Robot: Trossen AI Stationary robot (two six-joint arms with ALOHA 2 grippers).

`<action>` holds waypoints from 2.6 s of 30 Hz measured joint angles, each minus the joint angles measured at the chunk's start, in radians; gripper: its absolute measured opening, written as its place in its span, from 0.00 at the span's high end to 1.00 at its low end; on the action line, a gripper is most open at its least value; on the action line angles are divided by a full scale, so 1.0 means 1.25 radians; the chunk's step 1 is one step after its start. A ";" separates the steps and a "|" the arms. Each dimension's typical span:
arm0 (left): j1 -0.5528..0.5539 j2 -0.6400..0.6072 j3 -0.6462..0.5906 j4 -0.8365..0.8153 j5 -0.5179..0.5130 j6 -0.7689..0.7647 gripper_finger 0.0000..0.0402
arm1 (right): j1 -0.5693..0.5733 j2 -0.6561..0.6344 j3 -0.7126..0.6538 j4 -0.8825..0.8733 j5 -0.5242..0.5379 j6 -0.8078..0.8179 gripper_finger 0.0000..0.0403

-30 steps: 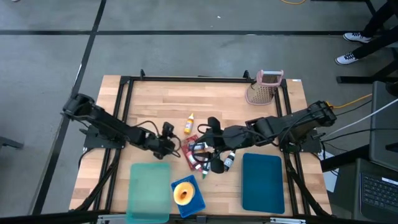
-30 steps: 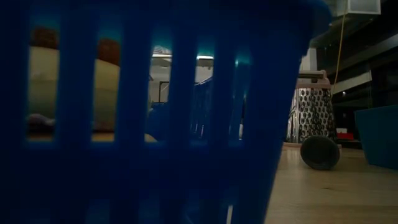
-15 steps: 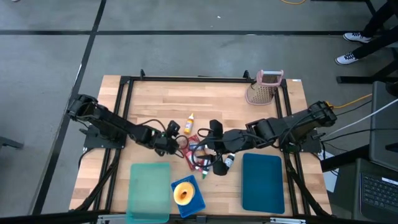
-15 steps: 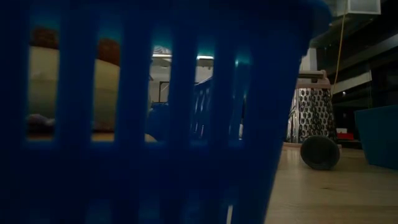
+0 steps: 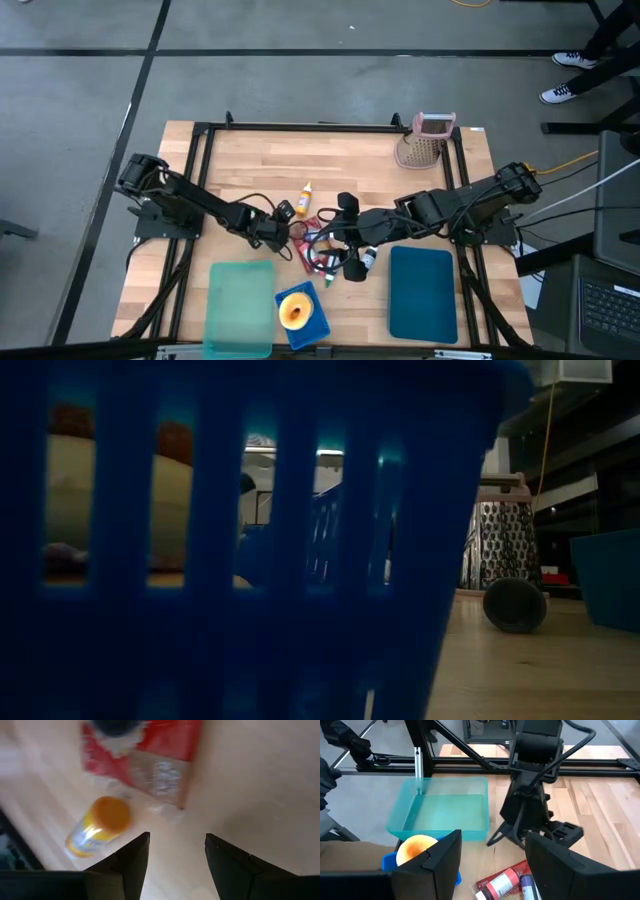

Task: Pick & Place Food Item
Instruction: Put the red popcorn bag into the green bin

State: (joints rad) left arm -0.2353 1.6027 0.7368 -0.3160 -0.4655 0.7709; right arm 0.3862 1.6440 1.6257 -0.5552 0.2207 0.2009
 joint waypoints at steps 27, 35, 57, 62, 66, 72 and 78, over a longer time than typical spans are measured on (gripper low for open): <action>0.018 0.094 0.001 0.198 -0.017 0.022 0.80 | 0.000 0.000 0.000 -0.011 0.006 0.015 0.46; 0.018 0.117 0.003 0.230 -0.086 -0.008 0.99 | -0.001 0.000 0.000 -0.011 0.006 0.013 0.46; -0.010 -0.101 0.160 -0.142 -0.212 -0.114 1.00 | 0.002 -0.014 0.000 -0.016 0.021 0.000 0.46; -0.024 -0.210 0.160 -0.205 -0.246 -0.178 1.00 | 0.002 -0.034 0.000 -0.016 0.027 -0.016 0.46; -0.038 -0.281 0.160 -0.223 -0.268 -0.214 1.00 | 0.002 -0.039 0.000 -0.011 0.038 -0.027 0.46; -0.081 -0.354 0.179 -0.245 -0.323 -0.230 1.00 | 0.001 -0.044 0.000 -0.011 0.048 -0.033 0.46; -0.143 -0.368 0.275 -0.316 -0.380 -0.246 1.00 | 0.001 -0.043 0.000 -0.008 0.064 -0.036 0.46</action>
State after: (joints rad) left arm -0.4136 1.1423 1.0805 -0.7104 -0.9400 0.4637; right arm 0.3874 1.5902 1.6253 -0.5653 0.3006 0.1562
